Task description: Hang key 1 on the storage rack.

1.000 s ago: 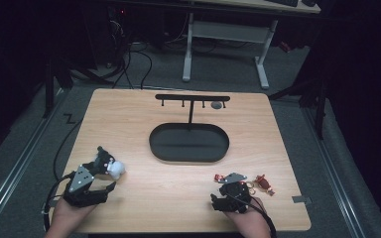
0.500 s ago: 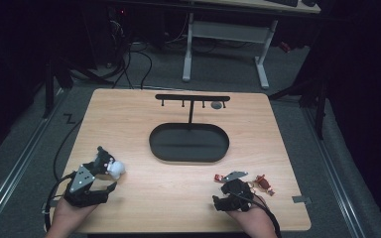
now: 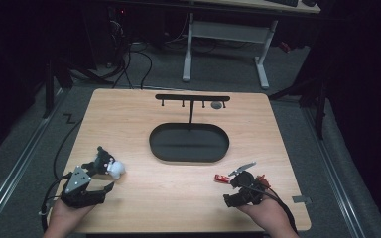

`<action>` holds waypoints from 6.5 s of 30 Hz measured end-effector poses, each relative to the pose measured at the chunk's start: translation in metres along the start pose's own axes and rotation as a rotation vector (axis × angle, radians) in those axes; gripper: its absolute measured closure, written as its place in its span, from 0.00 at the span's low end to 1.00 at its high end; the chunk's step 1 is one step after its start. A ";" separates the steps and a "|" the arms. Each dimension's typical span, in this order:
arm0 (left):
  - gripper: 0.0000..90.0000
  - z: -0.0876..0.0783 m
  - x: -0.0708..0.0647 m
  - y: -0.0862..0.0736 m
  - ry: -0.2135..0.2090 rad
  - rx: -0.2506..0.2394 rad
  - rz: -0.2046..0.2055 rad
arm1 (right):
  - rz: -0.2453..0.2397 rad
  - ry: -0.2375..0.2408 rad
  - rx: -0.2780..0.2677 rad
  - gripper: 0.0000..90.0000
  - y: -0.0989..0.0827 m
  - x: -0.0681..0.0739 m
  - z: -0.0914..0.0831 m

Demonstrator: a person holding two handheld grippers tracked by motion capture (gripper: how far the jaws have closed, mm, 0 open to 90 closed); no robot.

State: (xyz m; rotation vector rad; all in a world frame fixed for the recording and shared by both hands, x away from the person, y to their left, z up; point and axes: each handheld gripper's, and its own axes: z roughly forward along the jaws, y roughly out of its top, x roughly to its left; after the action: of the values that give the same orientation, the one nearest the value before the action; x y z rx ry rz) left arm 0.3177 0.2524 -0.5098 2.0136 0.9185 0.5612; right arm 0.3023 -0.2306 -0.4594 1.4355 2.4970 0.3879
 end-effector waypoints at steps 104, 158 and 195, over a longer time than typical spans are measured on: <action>0.27 0.008 -0.010 -0.002 -0.075 0.062 0.074 | 0.135 -0.004 0.177 0.74 -0.009 -0.097 0.011; 0.27 0.007 -0.011 0.000 -0.074 0.037 0.075 | 0.090 -0.058 -0.010 0.74 0.082 -0.059 -0.107; 0.27 0.011 -0.012 0.002 -0.079 0.043 0.088 | 0.115 -0.099 -0.092 0.75 0.167 -0.075 -0.099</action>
State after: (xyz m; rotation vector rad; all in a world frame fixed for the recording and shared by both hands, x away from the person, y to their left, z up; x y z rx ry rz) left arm 0.3184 0.2373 -0.5147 2.1073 0.8041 0.5097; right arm 0.4410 -0.2258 -0.3040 1.5279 2.2961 0.4359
